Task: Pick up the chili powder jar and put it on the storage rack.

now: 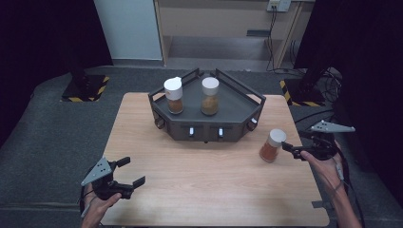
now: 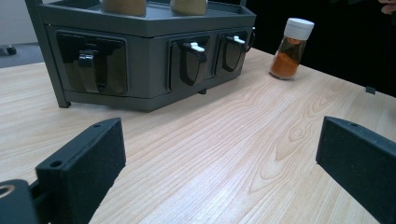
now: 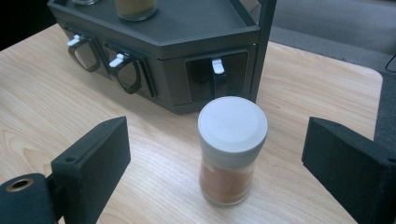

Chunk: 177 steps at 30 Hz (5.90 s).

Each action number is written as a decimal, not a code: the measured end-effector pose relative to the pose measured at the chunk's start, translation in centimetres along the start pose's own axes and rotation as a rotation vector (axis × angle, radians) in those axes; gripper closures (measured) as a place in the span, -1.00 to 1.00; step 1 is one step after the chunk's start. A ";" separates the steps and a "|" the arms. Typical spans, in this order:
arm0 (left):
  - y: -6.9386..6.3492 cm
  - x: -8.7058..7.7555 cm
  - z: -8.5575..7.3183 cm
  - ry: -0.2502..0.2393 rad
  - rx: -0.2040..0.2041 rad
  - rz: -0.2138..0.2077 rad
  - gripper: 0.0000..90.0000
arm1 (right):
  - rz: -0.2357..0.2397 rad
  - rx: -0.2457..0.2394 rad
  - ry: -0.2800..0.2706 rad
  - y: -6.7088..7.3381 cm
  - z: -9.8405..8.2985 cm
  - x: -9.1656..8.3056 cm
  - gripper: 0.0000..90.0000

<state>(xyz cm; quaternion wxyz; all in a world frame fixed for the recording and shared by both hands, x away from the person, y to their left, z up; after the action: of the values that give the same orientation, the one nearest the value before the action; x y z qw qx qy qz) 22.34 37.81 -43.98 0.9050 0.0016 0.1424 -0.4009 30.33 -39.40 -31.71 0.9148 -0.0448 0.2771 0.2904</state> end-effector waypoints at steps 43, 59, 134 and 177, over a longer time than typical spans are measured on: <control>0.0 0.0 0.0 0.006 -0.003 0.000 -1.00 | -0.016 0.022 0.126 -1.4 0.4 6.7 -0.72; 0.0 0.0 0.0 0.005 -0.005 0.001 -1.00 | -0.036 0.011 0.144 -1.4 -0.1 8.2 -0.48; 0.2 0.0 -0.1 0.001 -0.019 0.000 -1.00 | 0.286 -0.298 0.199 0.6 13.1 6.6 -0.25; 0.2 -0.1 -0.1 -0.003 -0.024 -0.001 -1.00 | 0.238 -0.298 0.195 2.2 21.0 8.8 -0.25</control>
<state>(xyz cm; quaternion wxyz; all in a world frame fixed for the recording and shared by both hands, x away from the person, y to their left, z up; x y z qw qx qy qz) 22.39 38.09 -44.11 0.9049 -0.0101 0.1459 -0.3997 45.20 -28.00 -18.52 0.8263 -0.1743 0.3216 0.4282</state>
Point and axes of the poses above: each handheld gripper's, and its own axes: x roughly forward along the jaws, z roughly out of its top, y roughly to its left, the point moved 2 cm from there along x, roughly forward along the jaws, and after that the axes turned 1 degree about x, right-handed, at the moved point
